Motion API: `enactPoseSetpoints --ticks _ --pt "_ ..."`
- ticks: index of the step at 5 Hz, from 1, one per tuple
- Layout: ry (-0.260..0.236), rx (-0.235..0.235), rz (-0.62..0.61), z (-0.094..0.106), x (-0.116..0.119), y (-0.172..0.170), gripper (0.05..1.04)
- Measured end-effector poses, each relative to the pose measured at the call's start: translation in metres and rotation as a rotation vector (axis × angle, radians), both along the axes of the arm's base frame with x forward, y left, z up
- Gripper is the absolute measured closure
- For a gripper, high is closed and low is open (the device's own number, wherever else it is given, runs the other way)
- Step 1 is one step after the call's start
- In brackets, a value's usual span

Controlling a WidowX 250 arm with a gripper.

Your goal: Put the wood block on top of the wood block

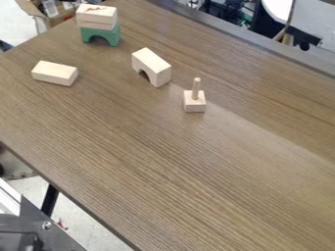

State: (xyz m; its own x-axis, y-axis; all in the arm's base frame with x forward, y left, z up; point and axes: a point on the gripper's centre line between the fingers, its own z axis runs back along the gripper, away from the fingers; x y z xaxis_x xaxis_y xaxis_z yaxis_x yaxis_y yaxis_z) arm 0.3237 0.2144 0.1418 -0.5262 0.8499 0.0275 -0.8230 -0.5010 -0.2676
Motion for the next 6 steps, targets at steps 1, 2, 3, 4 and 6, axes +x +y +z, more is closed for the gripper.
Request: enactPoseSetpoints --ticks 1,2,3,4,6 --pt "-0.003 0.0 0.013 -0.007 0.02 0.006 0.083" --pt "0.036 -0.004 0.025 -0.023 0.034 0.007 0.083" --pt "0.045 -0.008 0.047 -0.027 0.047 0.015 0.083" --pt "0.073 -0.016 0.058 -0.033 0.048 0.018 0.084" --pt "0.124 0.005 0.055 -0.038 0.042 0.022 0.083"
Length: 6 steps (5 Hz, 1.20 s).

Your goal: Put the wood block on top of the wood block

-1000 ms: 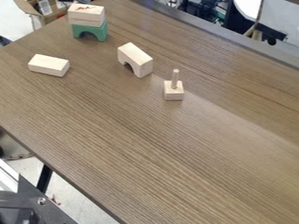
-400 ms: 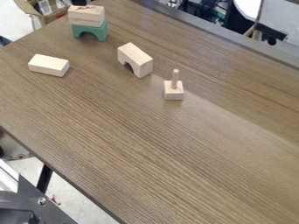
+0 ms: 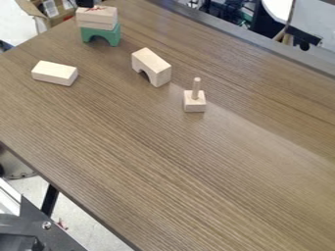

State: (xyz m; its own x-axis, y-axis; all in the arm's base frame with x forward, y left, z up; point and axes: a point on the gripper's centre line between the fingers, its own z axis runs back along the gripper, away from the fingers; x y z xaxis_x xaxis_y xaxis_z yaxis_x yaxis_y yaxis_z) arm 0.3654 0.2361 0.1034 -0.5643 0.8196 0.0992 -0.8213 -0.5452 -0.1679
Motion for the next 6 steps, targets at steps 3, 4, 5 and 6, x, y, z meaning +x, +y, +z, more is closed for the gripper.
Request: enactPoseSetpoints --ticks 3,4,5,6 --pt "0.058 0.011 0.025 -0.026 -0.003 0.006 0.083" --pt "0.07 0.015 0.038 -0.033 -0.003 0.008 0.124" --pt "0.08 0.014 0.051 -0.04 -0.003 0.008 0.402" --pt "0.078 0.009 0.056 -0.042 -0.003 0.008 0.491"
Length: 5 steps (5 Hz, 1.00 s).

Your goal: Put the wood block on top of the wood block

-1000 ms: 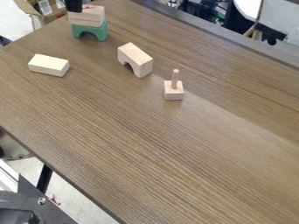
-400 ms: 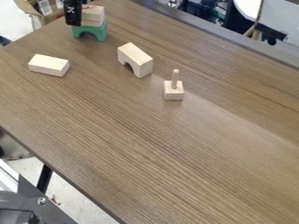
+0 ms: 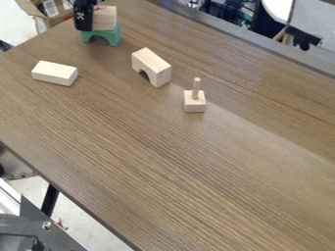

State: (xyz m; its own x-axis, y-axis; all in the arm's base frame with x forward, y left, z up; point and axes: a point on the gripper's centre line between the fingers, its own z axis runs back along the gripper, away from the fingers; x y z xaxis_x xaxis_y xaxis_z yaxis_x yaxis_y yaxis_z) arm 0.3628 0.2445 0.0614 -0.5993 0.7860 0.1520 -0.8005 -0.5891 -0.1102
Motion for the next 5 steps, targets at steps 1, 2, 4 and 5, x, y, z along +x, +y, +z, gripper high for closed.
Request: enactPoseSetpoints --ticks 1,2,4,5 --pt "-0.009 -0.006 0.007 0.004 0.002 0.0 0.492" --pt "-0.009 -0.031 0.021 0.005 0.002 -0.003 0.492" --pt "-0.055 -0.067 0.022 0.026 0.001 -0.005 0.492" --pt "-0.116 -0.056 0.039 0.054 -0.007 0.006 0.492"
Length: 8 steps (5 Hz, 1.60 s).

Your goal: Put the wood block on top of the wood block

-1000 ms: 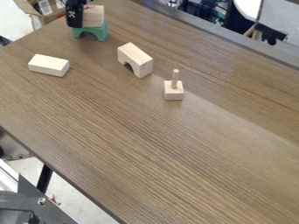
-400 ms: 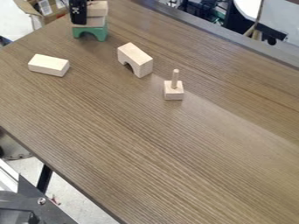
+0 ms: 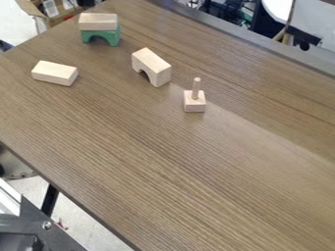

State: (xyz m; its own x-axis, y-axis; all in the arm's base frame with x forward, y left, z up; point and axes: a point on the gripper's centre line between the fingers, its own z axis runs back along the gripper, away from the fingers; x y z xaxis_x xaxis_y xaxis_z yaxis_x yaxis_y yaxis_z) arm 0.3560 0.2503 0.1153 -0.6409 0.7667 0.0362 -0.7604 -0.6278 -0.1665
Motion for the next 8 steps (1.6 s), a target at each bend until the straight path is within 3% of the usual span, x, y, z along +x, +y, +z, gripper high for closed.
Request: enactPoseSetpoints --ticks 1,2,4,5,6,8 --pt "0.002 0.012 0.021 0.01 -0.018 0.019 0.492" --pt "0.047 0.045 0.022 0.007 -0.038 0.037 0.492" --pt "0.174 0.061 -0.078 -0.014 -0.079 0.06 0.492" --pt "0.233 0.035 -0.143 -0.029 -0.098 0.062 0.492" --pt "0.254 0.032 -0.176 -0.037 -0.107 0.055 0.492" --pt "0.245 0.034 -0.215 -0.045 -0.118 0.041 0.492"
